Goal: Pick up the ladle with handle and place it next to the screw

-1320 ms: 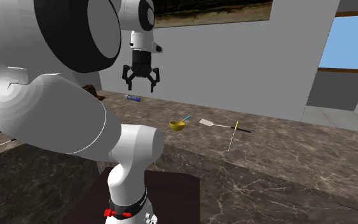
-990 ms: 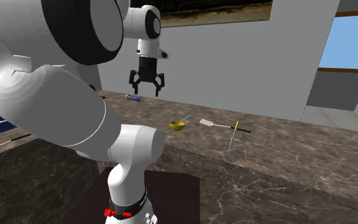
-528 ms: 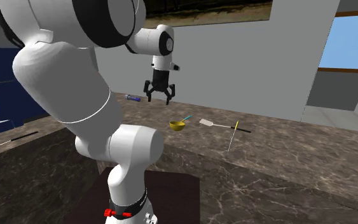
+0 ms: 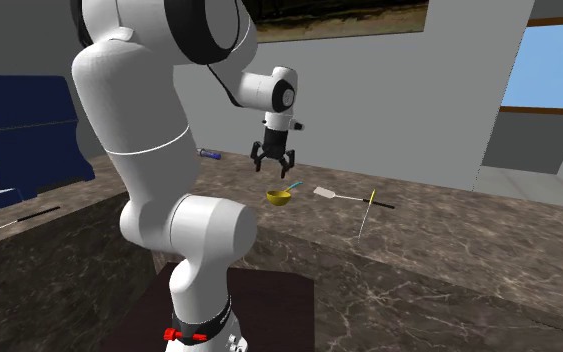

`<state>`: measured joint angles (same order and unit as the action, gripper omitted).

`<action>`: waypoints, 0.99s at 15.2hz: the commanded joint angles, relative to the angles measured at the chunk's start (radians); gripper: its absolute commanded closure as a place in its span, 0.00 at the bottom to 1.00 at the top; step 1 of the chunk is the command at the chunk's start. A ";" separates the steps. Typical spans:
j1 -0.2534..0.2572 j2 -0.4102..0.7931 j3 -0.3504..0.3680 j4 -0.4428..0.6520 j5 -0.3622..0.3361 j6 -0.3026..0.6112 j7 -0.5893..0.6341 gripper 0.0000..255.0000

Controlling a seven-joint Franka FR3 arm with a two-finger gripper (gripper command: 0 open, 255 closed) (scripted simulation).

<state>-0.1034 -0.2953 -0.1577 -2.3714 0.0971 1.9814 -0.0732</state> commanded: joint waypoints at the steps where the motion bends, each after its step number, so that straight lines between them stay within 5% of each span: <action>1: -0.011 0.061 -0.018 0.020 0.014 0.045 -0.002 0.00; 6: -0.035 0.233 -0.060 0.092 0.072 0.148 -0.019 0.00; 15: -0.029 0.297 -0.055 0.046 0.106 0.256 -0.040 0.00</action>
<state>-0.1333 -0.0057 -0.2134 -2.3228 0.2000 2.2279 -0.1102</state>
